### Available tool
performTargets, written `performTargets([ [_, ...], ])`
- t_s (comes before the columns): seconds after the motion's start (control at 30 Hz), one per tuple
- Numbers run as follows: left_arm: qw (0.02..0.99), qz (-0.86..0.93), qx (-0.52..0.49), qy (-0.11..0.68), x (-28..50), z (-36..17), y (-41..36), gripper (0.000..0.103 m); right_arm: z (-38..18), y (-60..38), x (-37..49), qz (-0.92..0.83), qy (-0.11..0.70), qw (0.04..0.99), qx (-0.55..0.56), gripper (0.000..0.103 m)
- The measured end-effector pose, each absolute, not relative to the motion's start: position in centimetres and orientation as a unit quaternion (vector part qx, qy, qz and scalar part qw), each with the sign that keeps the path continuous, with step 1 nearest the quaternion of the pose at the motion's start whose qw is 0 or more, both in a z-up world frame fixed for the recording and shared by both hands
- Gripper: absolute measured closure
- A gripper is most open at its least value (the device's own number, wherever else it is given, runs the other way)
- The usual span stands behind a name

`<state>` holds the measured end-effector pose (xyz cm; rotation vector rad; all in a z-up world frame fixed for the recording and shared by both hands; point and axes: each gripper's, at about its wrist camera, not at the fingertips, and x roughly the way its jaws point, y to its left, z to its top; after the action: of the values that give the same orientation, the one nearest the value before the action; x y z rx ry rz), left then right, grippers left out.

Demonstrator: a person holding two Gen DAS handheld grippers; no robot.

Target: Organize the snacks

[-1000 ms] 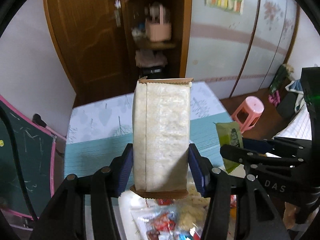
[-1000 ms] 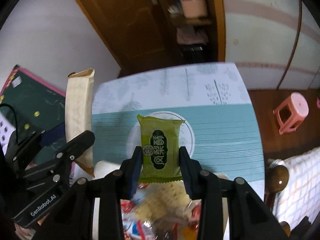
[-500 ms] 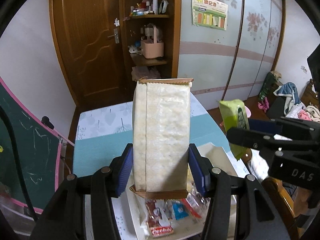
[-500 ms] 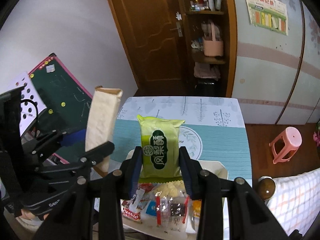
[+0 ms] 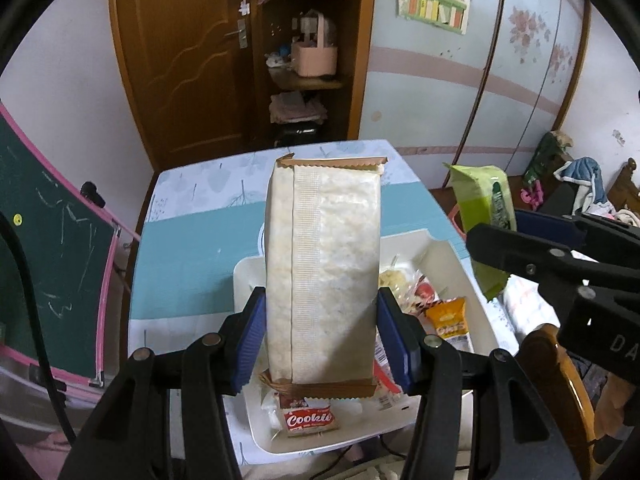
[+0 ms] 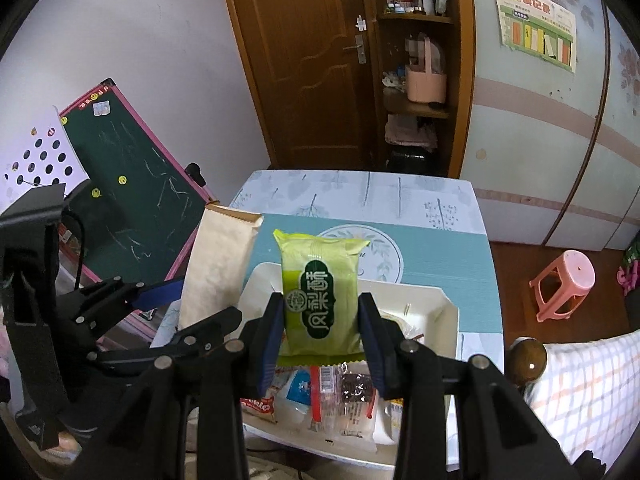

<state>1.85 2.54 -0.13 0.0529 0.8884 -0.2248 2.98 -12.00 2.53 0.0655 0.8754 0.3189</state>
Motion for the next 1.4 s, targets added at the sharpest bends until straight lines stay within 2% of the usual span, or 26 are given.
performTargets([
  [0.13, 0.889, -0.098, 0.022, 0.446, 2.2, -1.5, 2.5, 0.049, 1.2, -12.0, 3.0, 0.144, 0.435, 0.889, 0.031, 0.065],
  [0.17, 0.889, -0.094, 0.022, 0.447, 2.2, -1.8, 2.5, 0.045, 0.8, -12.0, 3.1, 0.141, 0.440, 0.886, 0.032, 0.065],
  [0.2, 0.890, -0.089, 0.022, 0.447, 2.2, -2.1, 2.4, 0.040, 0.2, -11.9, 3.2, 0.139, 0.449, 0.882, 0.033, 0.065],
  [0.23, 0.891, -0.085, 0.024, 0.446, 2.1, -2.3, 2.4, 0.021, -0.3, -11.9, 3.2, 0.137, 0.455, 0.879, 0.031, 0.064],
  [0.27, 0.892, -0.082, 0.024, 0.444, 2.1, -2.6, 2.4, 0.008, -0.7, -11.8, 3.3, 0.133, 0.460, 0.877, 0.029, 0.060],
  [0.3, 0.892, -0.080, 0.024, 0.444, 2.0, -2.8, 2.4, 0.006, -1.2, -11.8, 3.3, 0.129, 0.464, 0.876, 0.028, 0.055],
  [0.33, 0.892, -0.079, 0.023, 0.444, 2.0, -3.0, 2.4, 0.006, -1.6, -11.9, 3.2, 0.122, 0.464, 0.877, 0.031, 0.051],
  [0.4, 0.889, -0.080, 0.023, 0.450, 2.1, -3.5, 2.3, 0.005, -2.1, -12.0, 3.2, 0.110, 0.463, 0.879, 0.033, 0.037],
  [0.6, 0.880, -0.066, 0.023, 0.470, 2.5, -5.1, 2.4, 0.005, -3.1, -12.0, 2.6, 0.086, 0.454, 0.886, 0.024, 0.023],
  [1.13, 0.892, -0.035, 0.025, 0.450, 1.8, -5.2, 3.5, 0.005, -3.2, -12.4, 0.8, 0.074, 0.428, 0.898, 0.071, 0.021],
  [1.4, 0.904, -0.028, 0.014, 0.426, 1.5, -3.5, 4.2, 0.004, -1.6, -11.9, 0.3, 0.079, 0.409, 0.906, 0.081, 0.021],
])
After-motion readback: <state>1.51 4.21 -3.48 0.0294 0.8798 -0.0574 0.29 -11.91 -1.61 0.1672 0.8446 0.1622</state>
